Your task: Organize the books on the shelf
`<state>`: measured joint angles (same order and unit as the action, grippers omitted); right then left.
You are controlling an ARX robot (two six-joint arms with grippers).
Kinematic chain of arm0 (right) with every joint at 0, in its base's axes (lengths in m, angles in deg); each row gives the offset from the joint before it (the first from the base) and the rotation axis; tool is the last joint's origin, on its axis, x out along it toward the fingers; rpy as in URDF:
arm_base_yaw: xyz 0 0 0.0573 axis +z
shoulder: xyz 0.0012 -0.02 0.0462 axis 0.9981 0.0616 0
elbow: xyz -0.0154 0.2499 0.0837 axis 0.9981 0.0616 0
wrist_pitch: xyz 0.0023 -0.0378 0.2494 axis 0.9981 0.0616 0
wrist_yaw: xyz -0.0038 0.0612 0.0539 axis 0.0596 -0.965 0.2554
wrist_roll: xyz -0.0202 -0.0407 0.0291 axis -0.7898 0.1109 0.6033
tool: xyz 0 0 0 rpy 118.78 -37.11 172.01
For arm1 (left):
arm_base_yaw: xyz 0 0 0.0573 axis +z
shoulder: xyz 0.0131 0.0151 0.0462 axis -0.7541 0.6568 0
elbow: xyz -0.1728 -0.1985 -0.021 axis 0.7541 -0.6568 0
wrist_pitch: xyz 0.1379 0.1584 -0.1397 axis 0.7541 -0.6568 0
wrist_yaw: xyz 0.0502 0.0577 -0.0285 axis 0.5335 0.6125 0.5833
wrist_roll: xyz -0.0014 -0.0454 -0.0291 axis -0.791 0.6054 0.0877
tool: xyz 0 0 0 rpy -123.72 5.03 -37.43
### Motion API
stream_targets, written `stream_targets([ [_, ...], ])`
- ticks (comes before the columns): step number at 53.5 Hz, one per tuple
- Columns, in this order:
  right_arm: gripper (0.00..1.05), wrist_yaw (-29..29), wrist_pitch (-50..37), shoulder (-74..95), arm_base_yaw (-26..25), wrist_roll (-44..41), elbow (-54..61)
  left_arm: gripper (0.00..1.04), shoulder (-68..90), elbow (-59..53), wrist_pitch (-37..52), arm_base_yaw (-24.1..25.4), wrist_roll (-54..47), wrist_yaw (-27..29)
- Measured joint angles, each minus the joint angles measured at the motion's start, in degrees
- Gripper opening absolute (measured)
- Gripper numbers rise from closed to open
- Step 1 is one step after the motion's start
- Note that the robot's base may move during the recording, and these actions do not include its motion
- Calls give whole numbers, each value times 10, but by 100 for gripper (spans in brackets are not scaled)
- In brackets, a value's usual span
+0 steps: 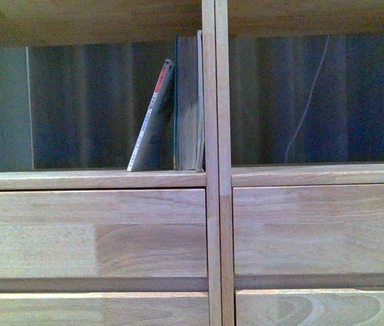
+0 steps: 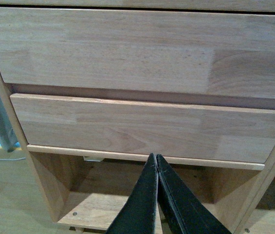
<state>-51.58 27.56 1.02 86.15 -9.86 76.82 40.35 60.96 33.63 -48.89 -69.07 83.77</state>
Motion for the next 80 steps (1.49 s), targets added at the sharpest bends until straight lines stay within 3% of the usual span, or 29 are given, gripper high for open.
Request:
stream_targets([
  [33, 3, 0, 17, -84, 1, 0, 61, 3, -138, -63, -75, 0, 0, 0],
  [40, 3, 0, 96, -158, 1, 0, 70, 3, -162, -74, -79, 0, 0, 0],
  [72, 3, 1, 97, -191, 1, 0, 84, 3, -256, -83, -165, 0, -1, 1],
  [80, 4, 2, 97, -191, 1, -1, 84, 3, -345, -83, -262, 0, -2, 1],
])
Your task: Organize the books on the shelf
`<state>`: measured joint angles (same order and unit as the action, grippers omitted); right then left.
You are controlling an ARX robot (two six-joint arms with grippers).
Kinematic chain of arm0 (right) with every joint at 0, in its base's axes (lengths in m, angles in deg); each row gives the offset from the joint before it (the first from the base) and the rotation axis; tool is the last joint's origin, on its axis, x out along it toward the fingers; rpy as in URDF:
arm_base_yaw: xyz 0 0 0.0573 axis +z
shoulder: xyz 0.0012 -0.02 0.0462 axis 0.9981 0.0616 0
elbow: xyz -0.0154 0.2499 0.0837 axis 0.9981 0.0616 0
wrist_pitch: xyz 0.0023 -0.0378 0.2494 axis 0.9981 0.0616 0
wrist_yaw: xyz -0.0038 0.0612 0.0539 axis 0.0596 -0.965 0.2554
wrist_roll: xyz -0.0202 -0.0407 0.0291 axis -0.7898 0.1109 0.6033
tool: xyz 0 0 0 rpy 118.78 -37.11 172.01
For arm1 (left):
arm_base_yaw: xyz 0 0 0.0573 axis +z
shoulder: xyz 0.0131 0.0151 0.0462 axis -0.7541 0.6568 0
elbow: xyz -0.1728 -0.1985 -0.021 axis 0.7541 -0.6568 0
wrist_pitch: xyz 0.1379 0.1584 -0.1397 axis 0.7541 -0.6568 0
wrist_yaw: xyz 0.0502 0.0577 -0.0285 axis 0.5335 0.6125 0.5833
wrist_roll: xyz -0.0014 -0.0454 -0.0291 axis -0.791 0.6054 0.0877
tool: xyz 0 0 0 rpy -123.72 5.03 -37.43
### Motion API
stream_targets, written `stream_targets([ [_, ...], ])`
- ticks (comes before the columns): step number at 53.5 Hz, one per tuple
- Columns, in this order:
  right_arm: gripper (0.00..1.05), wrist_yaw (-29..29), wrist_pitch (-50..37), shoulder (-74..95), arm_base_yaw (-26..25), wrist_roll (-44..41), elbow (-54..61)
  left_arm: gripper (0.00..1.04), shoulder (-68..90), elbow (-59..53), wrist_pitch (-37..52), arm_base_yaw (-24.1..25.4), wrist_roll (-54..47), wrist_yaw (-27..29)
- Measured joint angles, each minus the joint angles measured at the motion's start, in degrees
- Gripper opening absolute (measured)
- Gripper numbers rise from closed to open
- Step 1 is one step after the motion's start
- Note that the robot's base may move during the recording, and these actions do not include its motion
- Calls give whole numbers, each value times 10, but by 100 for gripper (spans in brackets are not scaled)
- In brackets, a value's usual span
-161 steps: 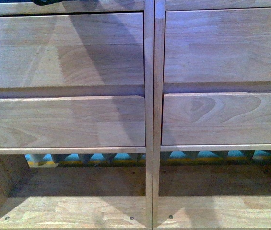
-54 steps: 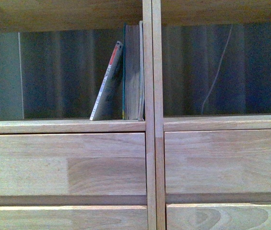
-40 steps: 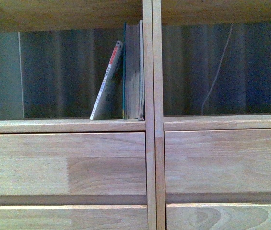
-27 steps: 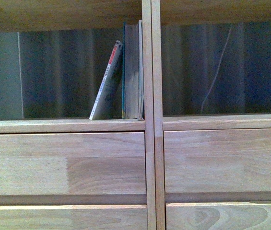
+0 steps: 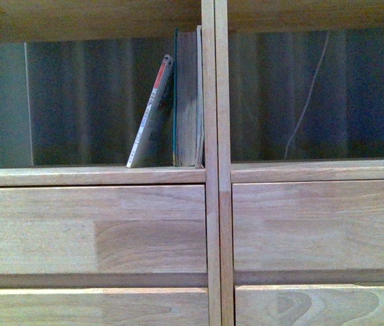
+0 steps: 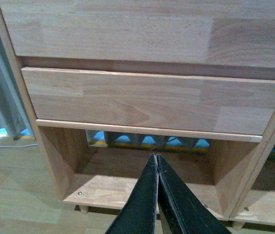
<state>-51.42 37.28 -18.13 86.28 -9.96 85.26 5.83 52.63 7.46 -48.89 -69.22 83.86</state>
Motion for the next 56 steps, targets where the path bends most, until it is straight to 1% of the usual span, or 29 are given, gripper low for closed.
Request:
stream_targets([
  [3, 13, 0, 0, 0, 0, 0, 0, 10, -6, 0, -3, 0, 0, 0],
  [6, 23, 0, 0, 0, 0, 0, 0, 20, -7, 0, -3, 0, 0, 0],
  [7, 24, 0, 0, 0, 0, 0, 0, 24, -8, 0, -3, 0, 0, 0],
  [8, 28, 0, 0, 0, 0, 0, 0, 26, -8, 0, -3, 0, 0, 0],
  [15, 52, 0, 0, 0, 0, 0, 0, 51, -9, 0, -3, 0, 0, 0],
  [17, 62, 0, 0, 0, 0, 0, 0, 61, -9, 0, -3, 0, 0, 0],
  [19, 69, 0, 0, 0, 0, 0, 0, 68, -9, 0, -3, 0, 0, 0],
  [24, 82, 0, 0, 0, 0, 0, 0, 84, -9, 0, -3, 0, 0, 0],
  [25, 85, 0, 0, 0, 0, 0, 0, 86, -9, 0, -3, 0, 0, 0],
  [27, 92, 0, 0, 0, 0, 0, 0, 93, -9, 0, -3, 0, 0, 0],
  [28, 93, 0, 0, 0, 0, 0, 0, 96, -9, 0, -3, 0, 0, 0],
  [30, 99, 0, 0, 0, 0, 0, 0, 99, -9, 0, -3, 0, -1, 0],
  [34, 97, 0, 0, 0, 0, 0, 0, 97, -9, 0, -3, 0, -1, 0],
  [56, 98, 0, 0, 0, 0, 0, 0, 97, -9, 0, -3, 0, -1, 0],
])
